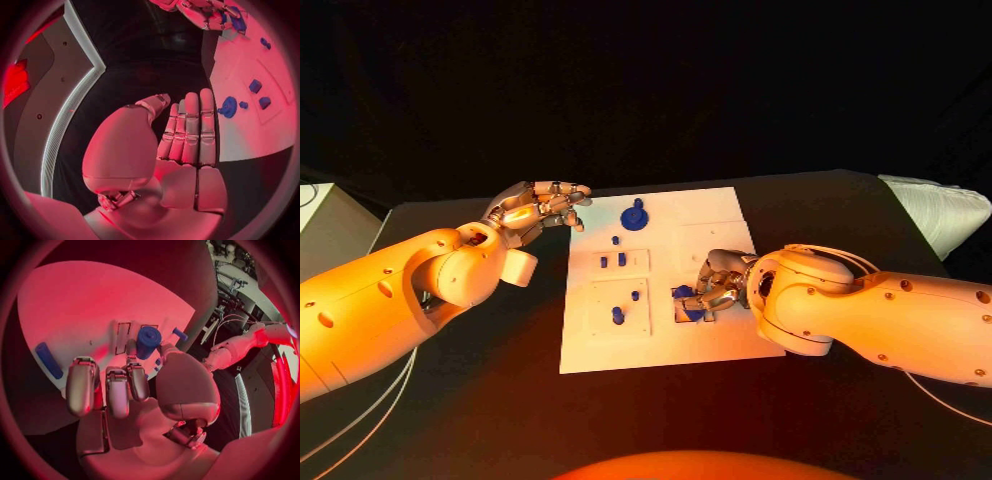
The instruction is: Assemble the parts on the task board
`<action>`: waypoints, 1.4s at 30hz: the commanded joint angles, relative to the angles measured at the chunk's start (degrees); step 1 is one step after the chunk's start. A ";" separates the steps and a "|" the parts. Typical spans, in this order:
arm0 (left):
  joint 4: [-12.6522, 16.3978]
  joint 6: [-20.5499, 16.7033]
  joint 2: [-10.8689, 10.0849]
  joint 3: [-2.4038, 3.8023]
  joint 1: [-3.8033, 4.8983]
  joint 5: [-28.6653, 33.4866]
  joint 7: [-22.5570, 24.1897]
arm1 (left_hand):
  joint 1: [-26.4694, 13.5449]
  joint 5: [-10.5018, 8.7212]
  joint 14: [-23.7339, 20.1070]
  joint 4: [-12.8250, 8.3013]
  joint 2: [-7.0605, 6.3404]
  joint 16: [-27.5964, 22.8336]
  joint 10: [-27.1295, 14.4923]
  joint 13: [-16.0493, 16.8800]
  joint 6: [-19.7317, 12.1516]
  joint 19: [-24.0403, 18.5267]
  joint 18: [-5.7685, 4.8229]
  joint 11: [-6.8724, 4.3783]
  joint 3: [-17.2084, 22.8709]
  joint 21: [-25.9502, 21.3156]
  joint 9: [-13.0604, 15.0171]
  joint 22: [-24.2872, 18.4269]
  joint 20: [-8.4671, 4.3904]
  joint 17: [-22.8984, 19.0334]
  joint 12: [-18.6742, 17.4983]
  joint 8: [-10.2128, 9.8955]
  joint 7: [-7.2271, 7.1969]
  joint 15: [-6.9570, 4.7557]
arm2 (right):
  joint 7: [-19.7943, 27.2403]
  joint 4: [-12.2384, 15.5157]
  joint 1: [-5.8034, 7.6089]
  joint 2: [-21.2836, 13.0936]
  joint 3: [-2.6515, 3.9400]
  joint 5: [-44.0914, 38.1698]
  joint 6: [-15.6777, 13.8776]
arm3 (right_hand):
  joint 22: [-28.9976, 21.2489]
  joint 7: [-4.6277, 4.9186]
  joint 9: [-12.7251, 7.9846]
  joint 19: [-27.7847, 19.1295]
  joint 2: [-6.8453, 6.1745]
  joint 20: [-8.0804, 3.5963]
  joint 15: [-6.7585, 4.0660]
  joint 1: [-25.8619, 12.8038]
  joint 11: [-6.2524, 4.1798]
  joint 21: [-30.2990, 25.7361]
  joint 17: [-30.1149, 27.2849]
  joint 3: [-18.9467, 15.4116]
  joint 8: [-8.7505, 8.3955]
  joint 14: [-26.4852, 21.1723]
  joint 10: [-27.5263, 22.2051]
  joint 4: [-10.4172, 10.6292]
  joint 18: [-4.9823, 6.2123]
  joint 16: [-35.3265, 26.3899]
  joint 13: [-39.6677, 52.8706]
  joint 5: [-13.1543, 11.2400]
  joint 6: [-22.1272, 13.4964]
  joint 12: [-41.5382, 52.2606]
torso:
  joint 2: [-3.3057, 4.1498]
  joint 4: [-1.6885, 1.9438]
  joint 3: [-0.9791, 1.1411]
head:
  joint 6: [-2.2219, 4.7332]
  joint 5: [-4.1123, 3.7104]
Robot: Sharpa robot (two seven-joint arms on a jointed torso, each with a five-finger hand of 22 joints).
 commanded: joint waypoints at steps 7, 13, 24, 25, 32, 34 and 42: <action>0.16 1.03 0.07 0.02 0.01 -0.09 0.20 | -0.28 0.16 -0.28 0.39 0.44 -0.23 -0.43 -0.09 0.13 0.43 0.29 0.11 0.07 -0.26 -0.11 -0.10 0.08 -0.09 0.15 0.09 0.15 0.04 | -1.27 -0.33 -0.15 0.45 -0.09 -1.19 -0.42 | 10.63 -0.03 0.33 3.86 -0.30 -0.39 -0.36 -1.94 -0.35 0.21 14.14 -0.22 0.43 5.65 0.43 0.00 -1.02 0.11 6.75 -2.10 0.33 -0.11 | -0.02 0.02 -0.01 | 0.08 -0.10; 0.15 1.02 0.07 0.01 0.01 -0.09 0.17 | -0.28 0.16 -0.28 0.39 0.44 -0.23 -0.43 -0.09 0.13 0.43 0.29 0.11 0.07 -0.26 -0.11 -0.10 0.08 -0.09 0.15 0.09 0.15 0.04 | -1.25 -0.38 -0.22 0.74 -0.09 -0.87 -0.66 | 10.84 -0.07 1.22 3.87 -0.26 -0.40 -0.37 -6.24 -0.35 0.22 14.20 -4.32 1.14 5.67 0.49 0.09 -1.04 0.13 6.83 -13.11 0.32 -0.28 | 0.00 -0.01 0.00 | 0.07 -0.13; 0.04 1.07 0.16 0.01 0.01 -0.12 0.11 | -0.28 0.16 -0.28 0.39 0.44 -0.23 -0.43 -0.09 0.13 0.43 0.29 0.11 0.07 -0.26 -0.11 -0.10 0.08 -0.09 0.15 0.09 0.15 0.04 | -1.05 0.37 -0.32 0.21 -0.09 -0.20 -0.27 | 11.09 -0.06 1.82 3.93 0.19 -0.38 -0.36 -8.99 -0.34 0.39 14.33 -10.34 1.58 5.70 0.58 0.20 -1.08 0.19 6.98 -18.91 0.16 -0.31 | 0.02 0.00 0.01 | 0.03 -0.18; 0.02 1.08 0.17 0.00 0.00 -0.12 0.11 | -0.28 0.16 -0.28 0.39 0.44 -0.23 -0.43 -0.09 0.13 0.43 0.29 0.11 0.07 -0.26 -0.11 -0.10 0.08 -0.09 0.15 0.09 0.15 0.04 | -1.00 0.52 -0.34 0.06 -0.09 -0.22 -0.29 | 11.09 -0.06 1.82 3.93 0.19 -0.38 -0.36 -8.99 -0.34 0.39 14.33 -10.34 1.58 5.70 0.58 0.20 -1.08 0.19 6.98 -18.91 0.16 -0.31 | 0.02 0.00 0.01 | 0.03 -0.18; -0.06 1.13 0.21 -0.01 -0.01 -0.13 0.08 | -0.30 0.18 -0.29 0.51 0.52 -0.21 -0.46 -0.11 0.12 0.46 0.30 0.10 0.07 -0.36 -0.13 -0.17 0.10 -0.11 0.16 0.10 0.14 0.04 | -0.10 2.01 -0.41 -1.49 -0.08 -0.75 -0.65 | 11.19 -0.10 1.89 3.98 0.93 -0.38 -0.37 -8.38 -0.37 0.66 14.44 -10.33 1.67 5.72 0.72 0.11 -1.12 0.24 7.16 -18.89 0.22 -0.07 | 0.01 0.03 0.05 | 0.07 -0.05; -0.08 1.12 0.19 -0.02 -0.01 -0.13 0.07 | -0.30 0.18 -0.29 0.51 0.52 -0.21 -0.46 -0.11 0.12 0.46 0.30 0.10 0.07 -0.36 -0.13 -0.17 0.10 -0.11 0.16 0.10 0.14 0.04 | 0.63 2.53 -0.42 -2.13 -0.07 -0.82 -1.07 | 11.24 -0.13 1.96 3.99 1.67 -0.40 -0.39 -7.08 -0.41 0.71 14.47 -10.15 1.74 5.73 0.79 0.04 -1.13 0.26 7.24 -18.90 0.24 0.01 | -0.02 -0.01 0.06 | 0.11 0.02; -0.08 1.18 0.16 -0.04 -0.13 -0.13 0.06 | -0.30 0.18 -0.29 0.51 0.52 -0.21 -0.46 -0.11 0.12 0.46 0.30 0.10 0.07 -0.36 -0.13 -0.17 0.10 -0.11 0.16 0.10 0.14 0.04 | 3.62 4.49 -0.43 -4.74 0.02 -0.47 -4.01 | 11.56 -0.42 2.28 4.14 1.74 -0.52 -0.56 -3.67 -0.64 1.56 14.92 -10.54 2.33 5.84 1.69 -0.01 -1.27 0.50 8.54 -18.39 0.79 1.80 | -0.05 -0.04 0.09 | 0.22 0.01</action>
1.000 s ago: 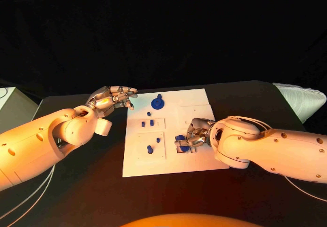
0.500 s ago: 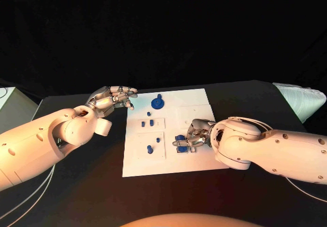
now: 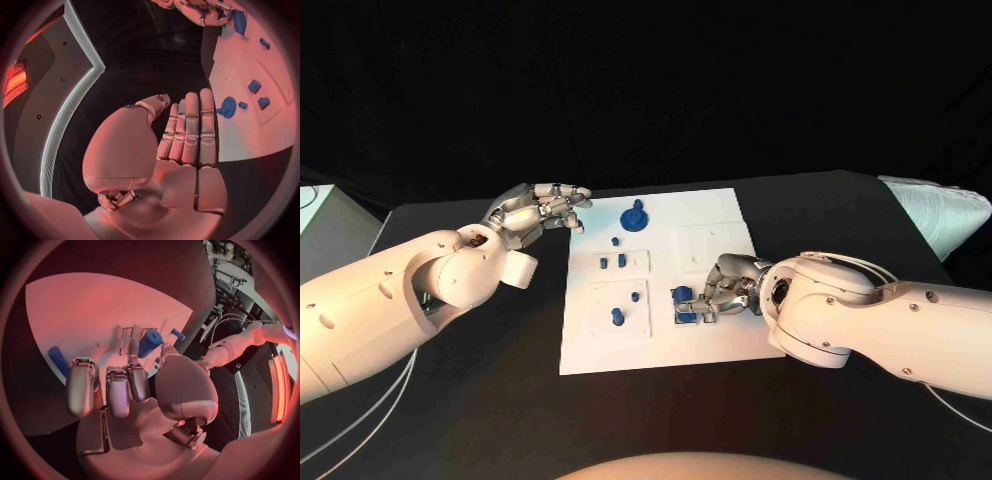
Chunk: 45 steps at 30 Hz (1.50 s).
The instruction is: Assemble the parts on the task board
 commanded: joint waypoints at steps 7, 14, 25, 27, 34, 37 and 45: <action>0.12 0.94 0.03 0.00 -0.22 -0.10 0.23 | 0.02 0.20 -0.30 0.37 0.36 -0.21 -0.48 -0.07 0.12 0.49 0.31 0.09 -0.06 -0.42 -0.10 -0.10 0.09 -0.07 0.17 0.10 0.13 0.03 | 3.88 0.94 -0.05 -2.59 0.13 1.57 -2.25 | 11.58 -0.19 0.21 4.15 -0.25 -0.59 -0.42 2.08 -0.60 0.35 14.99 -0.48 0.37 6.06 1.67 -0.05 -0.39 0.26 8.55 0.81 0.40 0.32 | -0.04 -0.03 -0.03 | 0.14 -0.06; 0.03 0.91 0.11 0.00 -0.35 -0.11 0.17 | 0.05 0.21 -0.30 0.39 0.43 -0.21 -0.48 -0.07 0.11 0.50 0.31 0.09 -0.03 -0.44 -0.11 -0.11 0.09 -0.08 0.17 0.11 0.13 0.03 | 4.41 0.70 -0.13 -3.24 0.13 2.92 -0.29 | 11.83 -0.27 0.39 4.22 -0.35 -0.64 -0.48 8.18 -0.68 0.75 15.08 -1.05 0.66 6.08 1.83 -0.14 -0.47 0.31 8.90 -1.39 0.20 0.68 | 0.00 -0.07 -0.04 | 0.12 -0.05; 0.01 0.78 0.12 -0.02 -0.51 -0.12 0.20 | 0.11 0.23 -0.31 0.44 0.57 -0.20 -0.49 -0.08 0.12 0.53 0.32 0.09 0.03 -0.48 -0.11 -0.14 0.09 -0.09 0.18 0.12 0.13 0.02 | 3.80 0.05 -0.41 -2.86 0.13 2.84 -0.59 | 12.06 -0.40 0.37 4.32 0.50 -0.69 -0.55 10.84 -0.78 1.36 15.08 -1.18 0.79 6.08 2.14 -0.18 -0.57 0.31 9.34 -2.14 0.39 1.27 | 0.02 0.04 -0.11 | -0.05 -0.09; 0.02 0.77 0.11 -0.02 -0.52 -0.12 0.21 | 0.11 0.23 -0.31 0.44 0.57 -0.20 -0.49 -0.08 0.12 0.53 0.32 0.09 0.03 -0.48 -0.11 -0.14 0.09 -0.09 0.18 0.12 0.13 0.02 | 3.54 -0.15 -0.47 -2.68 0.13 2.62 -0.86 | 12.08 -0.42 0.37 4.33 0.72 -0.70 -0.57 11.17 -0.81 1.40 15.08 -1.18 0.82 6.08 2.20 -0.16 -0.58 0.31 9.42 -2.15 0.45 1.39 | 0.00 0.03 -0.12 | -0.08 -0.08; 0.07 0.80 0.09 -0.02 -0.53 -0.12 0.23 | 0.16 0.24 -0.31 0.46 0.67 -0.20 -0.48 -0.08 0.13 0.56 0.32 0.08 0.07 -0.51 -0.12 -0.16 0.09 -0.10 0.20 0.13 0.12 0.02 | 2.71 -0.85 -0.71 -1.86 0.13 1.29 -1.66 | 12.16 -0.47 0.35 4.38 1.25 -0.73 -0.61 11.59 -0.86 1.67 15.08 -1.19 0.87 6.08 2.32 -0.13 -0.62 0.31 9.59 -1.97 0.58 1.63 | 0.00 0.03 -0.07 | -0.23 -0.04; 0.06 0.78 0.07 -0.02 -0.53 -0.12 0.25 | 0.16 0.24 -0.31 0.46 0.67 -0.20 -0.48 -0.08 0.13 0.56 0.32 0.08 0.07 -0.51 -0.12 -0.16 0.09 -0.10 0.20 0.13 0.12 0.02 | 2.56 -1.06 -0.82 -1.41 0.13 1.03 -1.66 | 12.21 -0.51 0.35 4.41 1.40 -0.75 -0.62 11.78 -0.88 1.86 15.08 -1.20 0.90 6.08 2.42 -0.15 -0.65 0.31 9.73 -1.84 0.64 1.83 | 0.01 0.02 -0.06 | -0.27 -0.04; 0.09 0.81 0.06 -0.02 -0.54 -0.12 0.29 | 0.16 0.24 -0.31 0.46 0.67 -0.20 -0.48 -0.08 0.13 0.56 0.32 0.08 0.07 -0.51 -0.12 -0.16 0.09 -0.10 0.20 0.13 0.12 0.02 | 2.21 -1.40 -1.22 -0.55 0.12 -0.08 -2.18 | 12.27 -0.57 0.33 4.44 1.72 -0.78 -0.68 12.31 -0.94 2.00 15.08 -1.28 0.94 6.08 2.50 -0.16 -0.67 0.31 9.83 -1.46 0.75 1.97 | -0.01 0.04 -0.06 | -0.33 -0.10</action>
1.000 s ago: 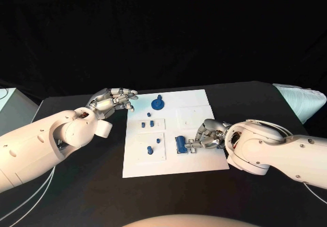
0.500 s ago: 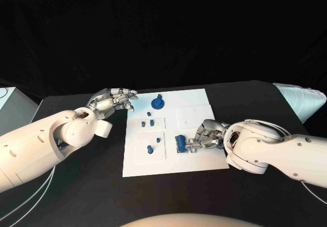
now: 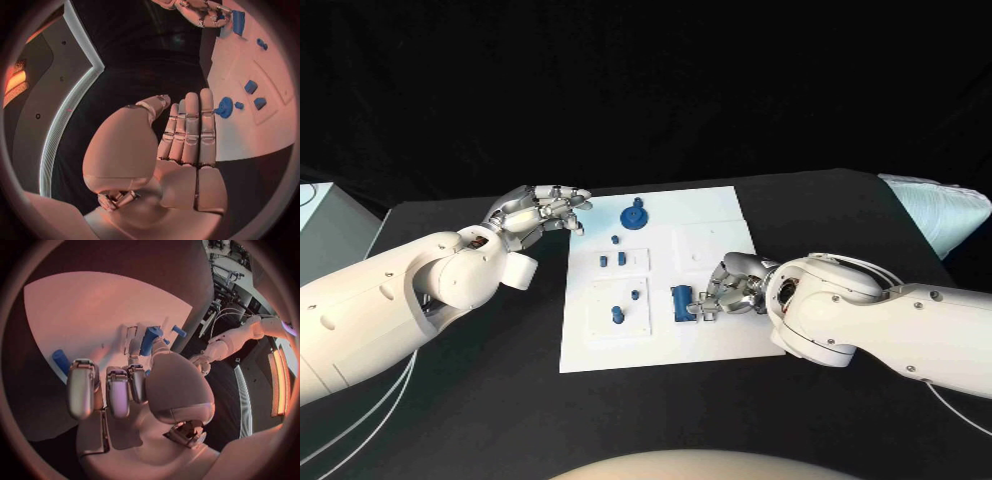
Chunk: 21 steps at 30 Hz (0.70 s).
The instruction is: Assemble the parts on the task board
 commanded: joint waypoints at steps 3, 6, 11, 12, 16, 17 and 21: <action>0.12 0.78 0.03 0.02 -0.02 -0.07 0.38 | -0.07 0.24 -0.31 0.31 0.44 -0.20 -0.48 -0.10 0.13 0.35 0.32 0.08 -0.09 -0.28 -0.08 -0.04 -0.12 -0.06 0.20 0.13 0.12 0.02 | 0.18 0.07 -0.21 0.06 0.00 -1.76 -0.12 | 12.32 -0.21 -0.02 4.44 -0.02 -0.37 -0.27 0.75 -0.23 0.41 15.09 -0.38 0.39 6.07 2.52 -0.01 -0.68 0.35 9.85 0.31 0.40 0.27 | -0.01 -0.02 -0.01 | -0.03 -0.07; 0.12 0.78 0.01 0.02 -0.02 -0.07 0.37 | -0.07 0.24 -0.31 0.31 0.44 -0.20 -0.48 -0.10 0.13 0.35 0.32 0.08 -0.09 -0.28 -0.08 -0.04 -0.12 -0.06 0.20 0.13 0.12 0.02 | 0.93 0.45 -0.30 -0.11 0.00 -1.49 0.32 | 12.35 -0.25 -0.04 4.45 -0.39 -0.40 -0.30 1.26 -0.26 0.46 15.09 -0.73 0.40 6.07 2.59 -0.08 -0.68 0.35 9.94 0.41 0.44 0.39 | -0.01 -0.03 0.00 | -0.05 -0.05; 0.11 0.80 -0.01 0.02 -0.03 -0.07 0.35 | -0.07 0.24 -0.31 0.31 0.44 -0.20 -0.48 -0.10 0.13 0.35 0.32 0.08 -0.09 -0.28 -0.08 -0.04 -0.12 -0.06 0.20 0.13 0.12 0.02 | 1.62 1.20 -0.46 -0.57 0.00 -1.25 0.59 | 12.37 -0.26 -0.06 4.46 -0.61 -0.41 -0.32 1.53 -0.27 0.52 15.09 -0.94 0.41 6.07 2.62 -0.08 -0.70 0.35 9.98 0.33 0.47 0.45 | 0.00 -0.02 0.02 | -0.04 0.00; 0.11 0.81 -0.02 0.02 -0.03 -0.07 0.35 | -0.07 0.24 -0.31 0.31 0.44 -0.20 -0.48 -0.10 0.13 0.35 0.32 0.08 -0.09 -0.28 -0.08 -0.04 -0.12 -0.06 0.20 0.13 0.12 0.02 | 1.69 1.31 -0.49 -0.66 0.00 -1.23 0.58 | 12.39 -0.26 -0.06 4.47 -0.63 -0.42 -0.32 1.57 -0.27 0.59 15.09 -0.96 0.41 6.07 2.65 -0.08 -0.71 0.35 10.03 0.32 0.48 0.52 | 0.00 -0.02 0.02 | -0.04 0.00; 0.10 0.81 -0.04 0.02 -0.03 -0.08 0.32 | -0.07 0.24 -0.31 0.31 0.44 -0.20 -0.48 -0.10 0.13 0.35 0.32 0.08 -0.09 -0.28 -0.08 -0.04 -0.12 -0.06 0.20 0.13 0.12 0.02 | 1.85 1.59 -0.56 -0.90 0.00 -1.26 0.51 | 12.39 -0.26 -0.06 4.47 -0.63 -0.42 -0.32 1.57 -0.27 0.59 15.09 -0.96 0.41 6.07 2.65 -0.08 -0.71 0.35 10.03 0.32 0.48 0.52 | 0.01 -0.03 0.03 | -0.09 0.13; 0.10 0.82 -0.05 0.02 -0.03 -0.08 0.31 | -0.07 0.24 -0.31 0.31 0.44 -0.20 -0.48 -0.10 0.13 0.35 0.32 0.08 -0.09 -0.28 -0.08 -0.04 -0.12 -0.06 0.20 0.13 0.12 0.02 | 1.89 1.66 -0.57 -0.95 0.00 -1.28 0.50 | 12.39 -0.26 -0.06 4.47 -0.63 -0.42 -0.32 1.57 -0.27 0.59 15.09 -0.96 0.41 6.07 2.65 -0.08 -0.71 0.35 10.03 0.32 0.48 0.52 | 0.01 -0.01 0.04 | -0.10 0.14; 0.09 0.84 -0.07 0.02 -0.04 -0.09 0.27 | -0.07 0.24 -0.31 0.31 0.44 -0.20 -0.48 -0.10 0.13 0.35 0.32 0.08 -0.09 -0.28 -0.08 -0.04 -0.12 -0.06 0.20 0.13 0.12 0.02 | 2.16 1.96 -0.60 -1.14 0.00 -1.36 0.59 | 12.41 -0.27 -0.06 4.48 -0.69 -0.42 -0.32 1.69 -0.28 0.67 15.09 -1.03 0.43 6.07 2.69 -0.07 -0.72 0.35 10.08 0.26 0.52 0.59 | 0.00 0.02 0.02 | -0.12 0.17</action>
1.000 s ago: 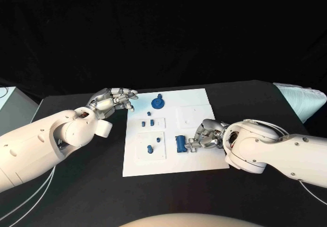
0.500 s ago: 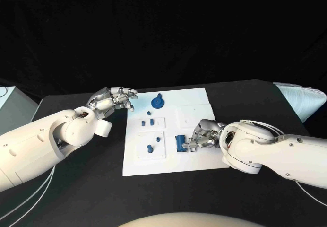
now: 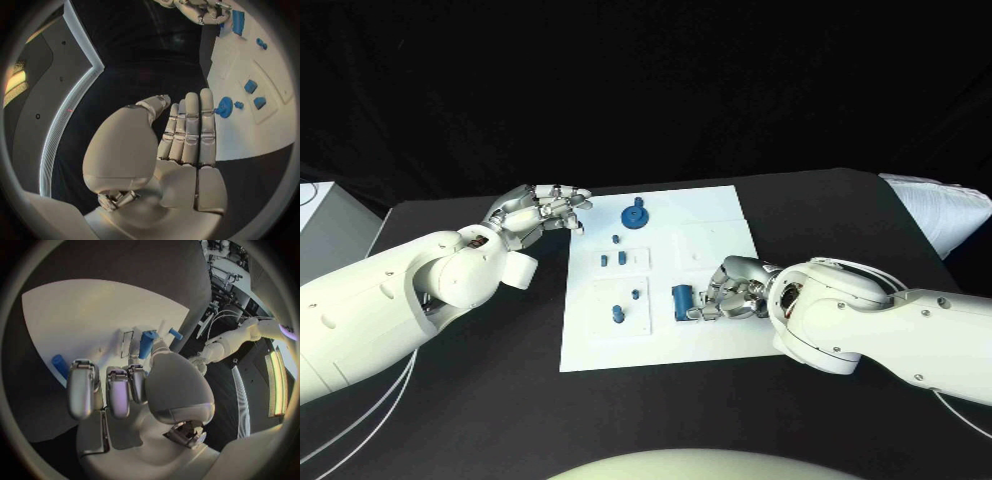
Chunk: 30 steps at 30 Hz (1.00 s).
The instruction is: Assemble the parts on the task board
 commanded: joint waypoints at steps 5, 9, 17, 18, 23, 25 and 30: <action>0.11 0.87 0.02 0.03 -0.03 -0.09 0.26 | -0.07 0.24 -0.31 0.31 0.44 -0.20 -0.48 -0.10 0.13 0.35 0.32 0.08 -0.09 -0.28 -0.09 -0.05 -0.12 -0.07 0.20 0.13 0.12 0.02 | 1.27 0.31 -0.13 -0.13 0.01 -0.94 1.39 | 12.39 -0.13 -0.05 4.49 -0.01 -0.44 -0.34 0.84 -0.31 0.37 15.09 -0.57 0.25 6.07 2.71 -0.02 -0.73 0.35 10.10 -0.09 0.42 0.37 | 0.01 -0.01 -0.01 | -0.09 0.08; 0.12 0.91 0.04 0.03 -0.04 -0.10 0.25 | -0.07 0.24 -0.31 0.31 0.44 -0.20 -0.48 -0.10 0.13 0.35 0.32 0.08 -0.09 -0.28 -0.09 -0.05 -0.12 -0.07 0.20 0.13 0.12 0.02 | 0.95 -0.14 -0.15 0.12 0.01 -1.50 1.82 | 12.42 -0.16 -0.08 4.50 0.13 -0.46 -0.36 1.34 -0.33 0.45 15.09 -0.59 0.25 6.07 2.72 -0.02 -0.74 0.35 10.12 -0.17 0.45 0.39 | -0.04 -0.02 -0.06 | -0.16 0.13; 0.12 0.87 0.03 0.02 -0.04 -0.10 0.22 | -0.07 0.24 -0.31 0.31 0.44 -0.20 -0.48 -0.10 0.13 0.35 0.32 0.08 -0.09 -0.28 -0.09 -0.05 -0.12 -0.07 0.20 0.13 0.12 0.02 | 0.33 -0.76 -0.28 0.96 0.00 -2.50 2.29 | 12.48 -0.21 -0.17 4.52 0.29 -0.49 -0.40 2.67 -0.38 0.54 15.09 -0.73 0.21 6.07 2.78 -0.06 -0.76 0.35 10.21 -0.29 0.49 0.49 | 0.01 0.01 -0.03 | -0.28 0.20; 0.12 0.88 0.04 0.02 -0.04 -0.10 0.23 | -0.07 0.24 -0.31 0.31 0.44 -0.20 -0.48 -0.10 0.13 0.35 0.32 0.08 -0.09 -0.28 -0.09 -0.05 -0.12 -0.07 0.20 0.13 0.12 0.02 | 0.19 -0.80 -0.33 1.05 0.00 -2.72 2.18 | 12.48 -0.21 -0.19 4.51 0.35 -0.49 -0.40 2.81 -0.38 0.53 15.09 -0.72 0.21 6.07 2.77 -0.05 -0.76 0.35 10.20 -0.29 0.49 0.47 | 0.00 0.01 -0.05 | -0.30 0.21; 0.12 0.89 0.03 0.02 -0.04 -0.10 0.22 | -0.07 0.24 -0.31 0.31 0.44 -0.20 -0.48 -0.10 0.13 0.35 0.32 0.08 -0.09 -0.28 -0.09 -0.05 -0.12 -0.07 0.20 0.13 0.12 0.02 | -0.67 -1.07 -0.47 1.30 0.00 -4.01 0.79 | 12.52 -0.24 -0.27 4.53 1.01 -0.52 -0.43 3.35 -0.41 0.65 15.09 -0.68 0.18 6.07 2.85 0.09 -0.78 0.35 10.33 -0.21 0.58 0.65 | -0.03 0.02 -0.06 | -0.37 0.25; 0.12 0.88 0.03 0.02 -0.04 -0.10 0.22 | 0.04 0.21 -0.33 0.43 0.56 -0.17 -0.53 -0.12 0.13 0.46 0.32 0.09 -0.10 -0.43 -0.12 -0.16 -0.13 -0.13 0.23 0.17 0.13 0.02 | -0.89 -1.19 -0.50 1.34 0.00 -4.30 0.18 | 12.55 -0.24 -0.30 4.55 1.39 -0.53 -0.44 3.25 -0.41 0.75 15.09 -0.73 0.19 6.07 2.93 0.17 -0.80 0.35 10.43 -0.09 0.68 0.79 | -0.04 0.03 -0.05 | -0.35 0.27; 0.13 0.87 -0.01 0.02 -0.04 -0.10 0.21 | 0.04 0.21 -0.33 0.43 0.56 -0.17 -0.53 -0.12 0.13 0.46 0.32 0.09 -0.10 -0.43 -0.12 -0.16 -0.13 -0.13 0.23 0.17 0.13 0.02 | -1.26 -1.54 -0.54 1.39 0.00 -4.72 -0.79 | 12.60 -0.25 -0.34 4.58 1.87 -0.54 -0.45 2.87 -0.43 0.89 15.09 -0.95 0.23 6.07 2.99 0.22 -0.82 0.35 10.51 0.17 0.82 0.90 | 0.01 0.00 -0.05 | -0.34 0.32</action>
